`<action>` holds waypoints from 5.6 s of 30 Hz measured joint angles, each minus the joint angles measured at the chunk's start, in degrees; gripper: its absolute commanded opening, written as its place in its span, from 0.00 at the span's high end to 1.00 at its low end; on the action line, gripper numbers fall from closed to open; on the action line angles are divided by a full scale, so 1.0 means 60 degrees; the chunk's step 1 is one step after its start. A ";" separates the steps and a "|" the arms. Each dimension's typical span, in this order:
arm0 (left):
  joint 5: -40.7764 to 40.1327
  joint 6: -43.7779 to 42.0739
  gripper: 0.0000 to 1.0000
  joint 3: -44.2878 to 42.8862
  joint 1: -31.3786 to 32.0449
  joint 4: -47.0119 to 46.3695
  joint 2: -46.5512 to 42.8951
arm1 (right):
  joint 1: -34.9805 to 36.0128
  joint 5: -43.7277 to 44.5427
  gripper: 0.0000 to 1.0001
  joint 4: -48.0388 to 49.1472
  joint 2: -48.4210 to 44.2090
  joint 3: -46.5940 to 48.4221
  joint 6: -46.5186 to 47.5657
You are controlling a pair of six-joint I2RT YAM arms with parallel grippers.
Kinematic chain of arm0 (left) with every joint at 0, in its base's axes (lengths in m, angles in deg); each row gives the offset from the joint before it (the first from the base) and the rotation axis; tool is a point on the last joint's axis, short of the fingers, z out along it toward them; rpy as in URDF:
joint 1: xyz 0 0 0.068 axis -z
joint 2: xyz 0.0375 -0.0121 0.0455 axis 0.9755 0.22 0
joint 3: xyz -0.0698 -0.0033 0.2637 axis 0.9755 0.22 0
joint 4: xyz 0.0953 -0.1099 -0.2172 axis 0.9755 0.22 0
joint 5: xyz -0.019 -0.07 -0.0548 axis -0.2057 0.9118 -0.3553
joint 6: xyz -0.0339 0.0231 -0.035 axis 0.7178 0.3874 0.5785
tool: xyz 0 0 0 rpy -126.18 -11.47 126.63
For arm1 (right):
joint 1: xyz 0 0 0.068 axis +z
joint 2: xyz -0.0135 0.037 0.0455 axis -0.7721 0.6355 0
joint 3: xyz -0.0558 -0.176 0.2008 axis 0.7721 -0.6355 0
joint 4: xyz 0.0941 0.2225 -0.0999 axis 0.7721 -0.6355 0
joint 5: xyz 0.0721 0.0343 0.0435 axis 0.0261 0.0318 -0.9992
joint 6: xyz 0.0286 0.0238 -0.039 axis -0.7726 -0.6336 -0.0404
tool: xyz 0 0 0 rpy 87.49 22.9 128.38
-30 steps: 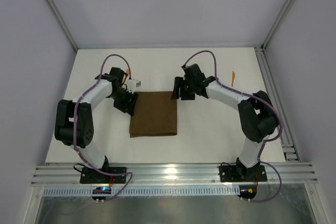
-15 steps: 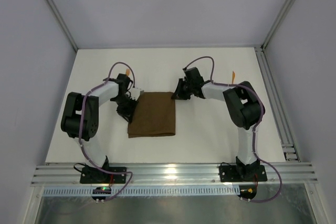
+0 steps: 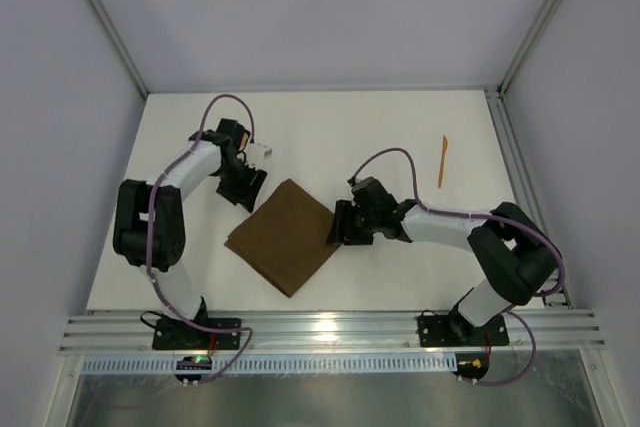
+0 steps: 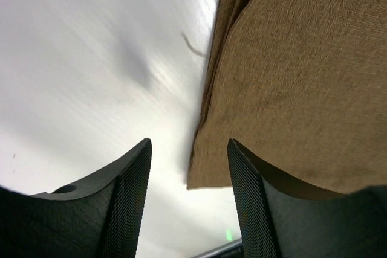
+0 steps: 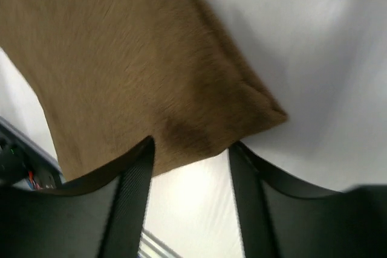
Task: Fold the napkin into a case and place the utensils inside
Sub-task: Rotate the square-folded napkin at the center of the board, then smooth out the square-folded napkin at the center of the board.
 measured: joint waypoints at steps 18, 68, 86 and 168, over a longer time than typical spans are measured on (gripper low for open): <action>0.0175 -0.0036 0.45 0.1851 -0.0525 0.1184 -0.1209 | -0.0364 -0.0033 0.33 -0.2900 0.3377 0.6495 0.4477; -0.0142 0.0401 0.48 -0.2940 0.1439 -0.0120 0.1960 | -0.2484 0.0240 0.57 -0.0692 0.1308 0.2415 0.3031; 0.0138 0.0521 0.66 -0.3523 0.1439 -0.0310 0.3228 | -0.2484 -0.0492 0.81 -0.0554 0.2106 0.2732 0.3326; -0.0317 0.0499 1.00 -0.2266 0.0980 -0.0554 0.1825 | -0.2346 -0.0943 0.94 -0.1177 0.3180 0.4615 0.4011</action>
